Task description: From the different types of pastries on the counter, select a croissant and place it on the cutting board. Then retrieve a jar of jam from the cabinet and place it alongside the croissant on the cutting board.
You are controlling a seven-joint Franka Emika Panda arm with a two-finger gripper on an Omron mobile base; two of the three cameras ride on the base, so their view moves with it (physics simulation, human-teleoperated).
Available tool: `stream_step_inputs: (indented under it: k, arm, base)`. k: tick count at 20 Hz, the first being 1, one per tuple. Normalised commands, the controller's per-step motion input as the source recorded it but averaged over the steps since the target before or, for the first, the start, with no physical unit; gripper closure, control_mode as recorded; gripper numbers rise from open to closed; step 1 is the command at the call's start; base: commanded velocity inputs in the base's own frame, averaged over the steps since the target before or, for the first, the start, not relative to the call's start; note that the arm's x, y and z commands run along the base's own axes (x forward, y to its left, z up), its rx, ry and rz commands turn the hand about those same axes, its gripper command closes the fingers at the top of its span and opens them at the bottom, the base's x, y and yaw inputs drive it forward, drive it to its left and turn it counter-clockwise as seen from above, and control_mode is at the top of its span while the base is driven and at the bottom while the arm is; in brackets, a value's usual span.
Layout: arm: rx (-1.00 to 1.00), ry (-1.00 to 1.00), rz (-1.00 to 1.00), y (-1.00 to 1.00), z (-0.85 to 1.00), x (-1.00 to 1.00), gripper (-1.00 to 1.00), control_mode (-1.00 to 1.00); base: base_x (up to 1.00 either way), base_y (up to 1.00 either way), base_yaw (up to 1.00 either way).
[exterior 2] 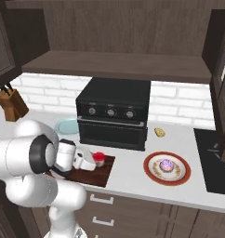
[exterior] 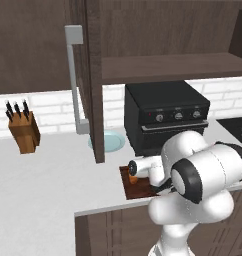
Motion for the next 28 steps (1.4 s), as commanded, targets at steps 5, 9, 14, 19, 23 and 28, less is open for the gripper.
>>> stream_step_inputs:
  k: [5,9,14,19,23,28]
  arm:
    - [-0.13,-0.21,-0.14,0.09,-1.00,-0.94,-1.00,-1.00]
    - [-0.05,-0.24,-0.16,0.00,-1.00,-0.96,-1.00,-1.00]
    - [0.00,-0.37,-0.10,-0.01,0.24,-0.89,-1.00,-1.00]
    - [-0.20,-0.20,-0.02,0.16,0.51,0.14,-1.00,-1.00]
    - [-0.24,-0.23,0.00,0.47,0.82,-0.30,-1.00,-1.00]
    - [-0.23,-0.33,0.00,0.35,1.00,-0.61,-1.00,-1.00]
  base:
    - [0.00,0.00,0.00]
    - [0.00,0.00,0.00]
    - [0.00,0.00,0.00]
    - [0.00,0.00,0.00]
    - [0.00,0.00,0.00]
    - [0.00,0.00,0.00]
